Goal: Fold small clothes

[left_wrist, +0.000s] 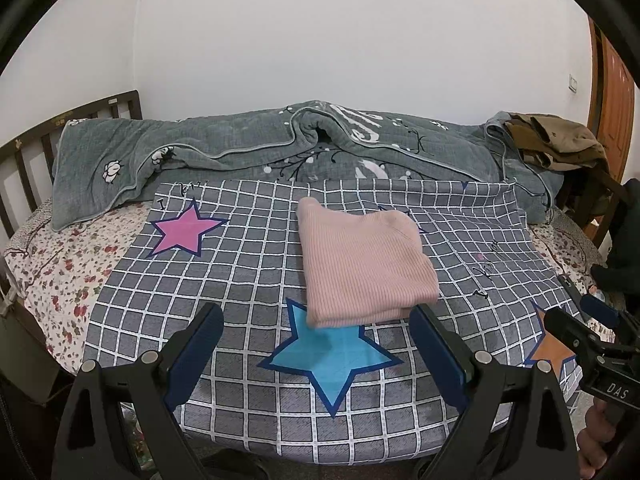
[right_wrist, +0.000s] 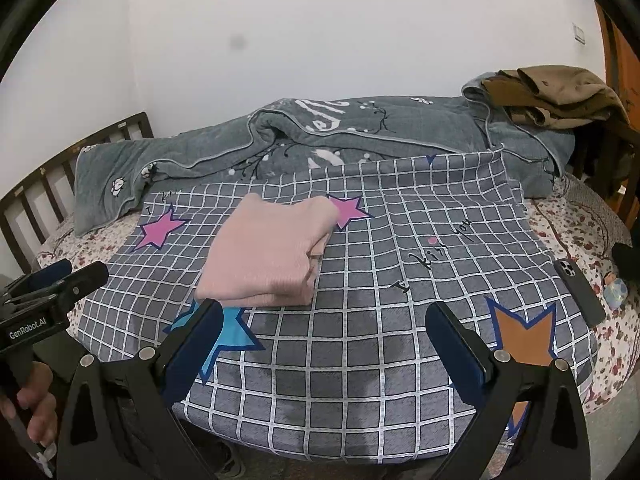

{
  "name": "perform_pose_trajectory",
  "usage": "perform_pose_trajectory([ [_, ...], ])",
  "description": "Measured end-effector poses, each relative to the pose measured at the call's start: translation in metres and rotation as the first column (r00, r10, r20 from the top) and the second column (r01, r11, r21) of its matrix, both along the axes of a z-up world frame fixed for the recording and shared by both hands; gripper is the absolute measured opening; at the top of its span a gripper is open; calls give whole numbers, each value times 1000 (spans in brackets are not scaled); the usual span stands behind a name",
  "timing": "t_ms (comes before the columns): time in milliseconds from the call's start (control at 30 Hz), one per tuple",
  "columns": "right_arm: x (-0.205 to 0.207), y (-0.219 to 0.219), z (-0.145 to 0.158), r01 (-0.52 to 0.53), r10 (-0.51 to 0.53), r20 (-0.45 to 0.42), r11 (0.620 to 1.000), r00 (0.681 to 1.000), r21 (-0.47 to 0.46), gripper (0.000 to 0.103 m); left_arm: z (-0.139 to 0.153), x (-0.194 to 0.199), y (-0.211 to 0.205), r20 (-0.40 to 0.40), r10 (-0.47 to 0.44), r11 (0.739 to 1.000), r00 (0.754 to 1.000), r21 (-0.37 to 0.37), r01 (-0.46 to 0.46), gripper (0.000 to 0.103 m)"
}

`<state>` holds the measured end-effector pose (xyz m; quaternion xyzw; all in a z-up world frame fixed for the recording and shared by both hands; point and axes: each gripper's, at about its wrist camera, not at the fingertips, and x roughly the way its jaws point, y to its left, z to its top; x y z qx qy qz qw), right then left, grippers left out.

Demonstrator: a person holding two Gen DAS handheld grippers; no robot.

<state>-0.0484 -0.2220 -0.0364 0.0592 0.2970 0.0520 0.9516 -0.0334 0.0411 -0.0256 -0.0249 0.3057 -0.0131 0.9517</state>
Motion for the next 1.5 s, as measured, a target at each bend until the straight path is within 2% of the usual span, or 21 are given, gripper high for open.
perform_pose_trajectory([
  [1500, -3, -1, 7, 2, -2, 8, 1000, 1000, 14, 100, 12, -6, 2, 17, 20, 1000, 1000, -3, -20, 94],
])
